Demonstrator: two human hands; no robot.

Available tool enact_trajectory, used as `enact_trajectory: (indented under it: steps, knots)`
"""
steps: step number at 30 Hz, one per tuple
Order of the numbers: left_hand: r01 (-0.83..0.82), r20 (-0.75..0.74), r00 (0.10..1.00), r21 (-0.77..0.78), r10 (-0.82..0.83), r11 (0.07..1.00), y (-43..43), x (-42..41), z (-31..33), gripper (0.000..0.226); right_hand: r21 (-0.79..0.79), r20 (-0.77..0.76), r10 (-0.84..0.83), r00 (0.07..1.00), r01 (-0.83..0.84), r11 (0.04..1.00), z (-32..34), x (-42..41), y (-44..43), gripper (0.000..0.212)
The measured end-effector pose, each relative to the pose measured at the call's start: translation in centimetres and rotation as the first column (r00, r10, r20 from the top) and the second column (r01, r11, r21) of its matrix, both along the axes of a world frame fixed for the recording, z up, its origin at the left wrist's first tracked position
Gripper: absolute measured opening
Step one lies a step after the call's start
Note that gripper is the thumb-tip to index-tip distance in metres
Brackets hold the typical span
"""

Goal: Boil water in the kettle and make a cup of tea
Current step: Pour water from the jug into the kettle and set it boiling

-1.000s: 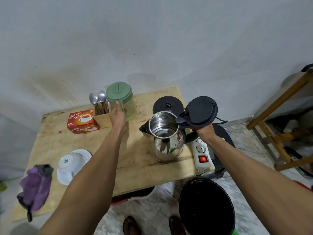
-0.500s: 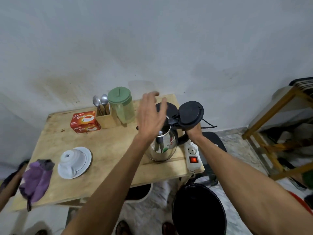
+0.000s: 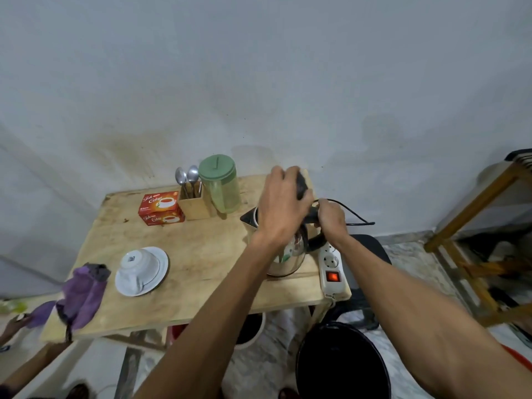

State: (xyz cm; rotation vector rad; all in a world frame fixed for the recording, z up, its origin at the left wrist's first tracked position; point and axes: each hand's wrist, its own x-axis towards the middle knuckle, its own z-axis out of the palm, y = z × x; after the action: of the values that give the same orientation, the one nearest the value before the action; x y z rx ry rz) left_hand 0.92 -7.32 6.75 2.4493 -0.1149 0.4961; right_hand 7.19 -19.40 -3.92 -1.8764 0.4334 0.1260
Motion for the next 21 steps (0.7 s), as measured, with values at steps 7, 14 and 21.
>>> enact_trajectory:
  steps: [7, 14, 21]
  knots:
    - [-0.143, -0.204, 0.971, -0.063, 0.128, 0.988, 5.7, -0.9, -4.2, 0.037, -0.009, -0.030, -0.007, 1.000, 0.007, 1.000, 1.0, -0.6, 0.2, 0.044]
    - [-0.128, -0.193, 0.970, 0.108, 0.147, 0.986, 6.4, -1.1, -6.0, 0.042, -0.031, -0.038, -0.007, 0.999, 0.006, 0.999, 0.8, -0.5, 0.2, 0.043]
    - [-0.130, -0.190, 0.970, 0.131, 0.154, 0.983, 6.4, -1.6, -7.6, 0.051, -0.020, -0.049, 0.000, 0.999, -0.001, 1.000, 0.8, -0.6, 0.2, 0.037]
